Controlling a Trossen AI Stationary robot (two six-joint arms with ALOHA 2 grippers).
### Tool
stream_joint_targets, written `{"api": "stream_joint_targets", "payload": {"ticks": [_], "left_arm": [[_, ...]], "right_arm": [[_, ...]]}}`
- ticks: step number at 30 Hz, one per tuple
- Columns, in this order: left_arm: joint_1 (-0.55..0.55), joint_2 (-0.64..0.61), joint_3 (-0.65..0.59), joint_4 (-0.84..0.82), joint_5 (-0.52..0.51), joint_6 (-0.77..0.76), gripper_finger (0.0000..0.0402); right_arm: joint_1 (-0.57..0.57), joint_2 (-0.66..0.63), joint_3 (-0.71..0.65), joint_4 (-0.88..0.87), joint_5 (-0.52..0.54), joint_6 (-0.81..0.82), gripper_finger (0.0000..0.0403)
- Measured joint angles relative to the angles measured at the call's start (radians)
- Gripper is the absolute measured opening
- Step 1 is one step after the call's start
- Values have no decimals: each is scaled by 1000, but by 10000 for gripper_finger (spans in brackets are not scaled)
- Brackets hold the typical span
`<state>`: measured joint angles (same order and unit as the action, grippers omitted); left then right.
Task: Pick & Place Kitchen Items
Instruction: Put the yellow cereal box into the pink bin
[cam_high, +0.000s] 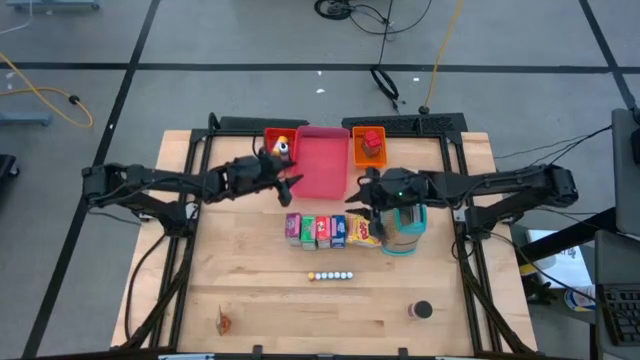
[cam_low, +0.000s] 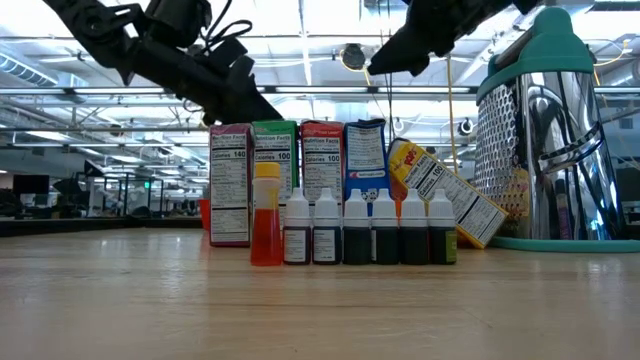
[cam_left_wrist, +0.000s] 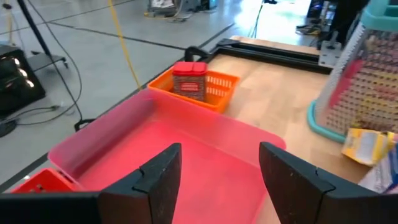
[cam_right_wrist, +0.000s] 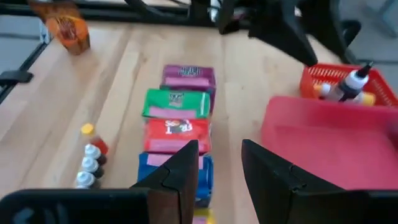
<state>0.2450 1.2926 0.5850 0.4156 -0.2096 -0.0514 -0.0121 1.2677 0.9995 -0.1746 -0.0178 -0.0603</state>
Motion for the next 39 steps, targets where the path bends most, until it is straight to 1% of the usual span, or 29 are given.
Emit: {"api": "stream_joint_targets", "payload": {"ticks": [6,11,19,24,28,30,34,39], "left_arm": [[-30,0,0,0,-1,-1,212],[-40,0,0,-1,-1,-1,207],[-45,0,0,-3,-1,-1,213],[-45,1,0,-10,-1,-1,214],[-45,1,0,-16,-1,2,214],[-45,1,0,-27,-2,2,214],[-45,1,0,-31,-1,1,214],[-45,1,0,-32,-1,-1,214]], "right_arm": [[29,41,63,-114,-5,22,114],[41,116,134,-216,-3,33,114],[44,238,263,-415,-2,24,114],[48,279,311,-546,41,38,114],[50,285,316,-601,40,53,114],[52,285,316,-592,39,63,114],[54,285,316,-632,16,76,114],[61,306,316,-633,17,65,114]]}}
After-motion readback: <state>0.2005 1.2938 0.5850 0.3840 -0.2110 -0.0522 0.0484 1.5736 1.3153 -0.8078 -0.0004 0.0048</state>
